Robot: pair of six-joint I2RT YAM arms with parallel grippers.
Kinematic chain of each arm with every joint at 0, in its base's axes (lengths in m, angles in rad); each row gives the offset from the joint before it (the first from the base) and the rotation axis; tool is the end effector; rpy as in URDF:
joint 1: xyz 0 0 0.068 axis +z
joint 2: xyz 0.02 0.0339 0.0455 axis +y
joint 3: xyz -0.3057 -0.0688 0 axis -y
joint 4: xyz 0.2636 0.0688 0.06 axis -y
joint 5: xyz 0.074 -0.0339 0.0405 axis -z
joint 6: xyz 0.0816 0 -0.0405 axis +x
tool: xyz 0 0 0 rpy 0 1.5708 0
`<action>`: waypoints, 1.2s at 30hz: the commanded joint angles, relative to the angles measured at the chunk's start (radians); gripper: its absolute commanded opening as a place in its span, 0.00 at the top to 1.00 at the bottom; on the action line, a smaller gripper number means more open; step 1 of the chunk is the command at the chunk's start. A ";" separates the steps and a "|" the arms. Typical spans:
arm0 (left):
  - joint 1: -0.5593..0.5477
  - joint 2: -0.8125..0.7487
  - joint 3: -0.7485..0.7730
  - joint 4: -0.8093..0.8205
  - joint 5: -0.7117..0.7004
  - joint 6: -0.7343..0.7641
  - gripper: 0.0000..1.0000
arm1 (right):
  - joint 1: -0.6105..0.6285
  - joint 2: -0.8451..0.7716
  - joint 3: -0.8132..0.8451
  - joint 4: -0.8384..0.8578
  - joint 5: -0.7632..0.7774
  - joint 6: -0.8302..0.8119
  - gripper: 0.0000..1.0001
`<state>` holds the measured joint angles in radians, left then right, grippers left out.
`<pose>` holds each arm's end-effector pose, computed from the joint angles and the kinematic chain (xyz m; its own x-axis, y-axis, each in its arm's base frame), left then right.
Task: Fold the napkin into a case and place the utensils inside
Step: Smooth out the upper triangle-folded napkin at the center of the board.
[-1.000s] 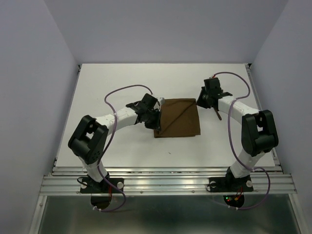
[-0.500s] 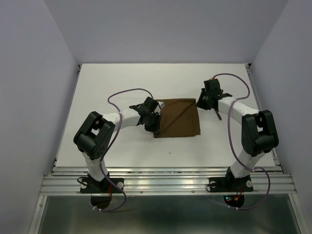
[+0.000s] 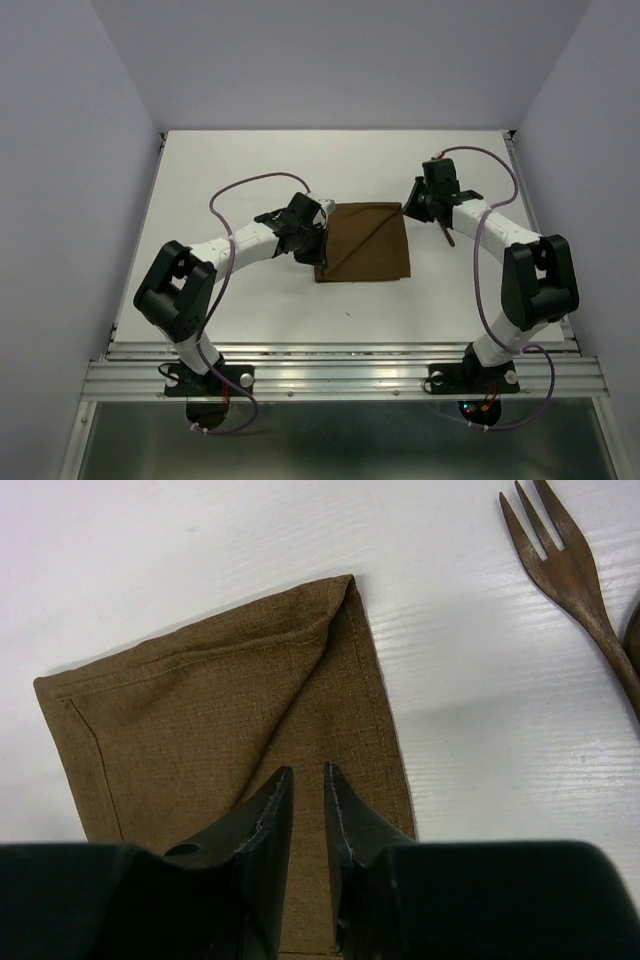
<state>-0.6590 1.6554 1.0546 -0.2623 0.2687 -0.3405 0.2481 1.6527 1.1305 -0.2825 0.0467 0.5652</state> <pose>0.3002 -0.2599 0.2026 -0.8090 0.2193 -0.5454 0.4844 0.7742 -0.4072 0.3996 0.0973 0.2266 -0.7045 0.3734 -0.6035 0.1935 0.9192 0.3429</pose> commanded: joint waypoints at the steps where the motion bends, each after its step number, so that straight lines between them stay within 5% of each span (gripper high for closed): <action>1: -0.001 -0.002 -0.025 -0.011 -0.002 0.006 1.00 | 0.002 -0.022 0.014 0.003 -0.018 0.001 0.75; 10: 0.001 0.119 -0.073 0.074 0.004 -0.020 1.00 | 0.002 -0.022 0.006 -0.007 -0.019 -0.005 0.75; 19: 0.001 -0.049 0.077 -0.075 -0.068 -0.002 1.00 | 0.002 -0.010 0.041 -0.018 -0.036 -0.025 0.76; 36: 0.001 0.063 -0.067 0.110 0.009 -0.060 1.00 | 0.002 0.337 0.270 0.017 -0.035 -0.013 0.90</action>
<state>-0.6544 1.6939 1.0260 -0.2028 0.2634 -0.3847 0.2481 1.9419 1.3376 -0.2859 -0.0319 0.5564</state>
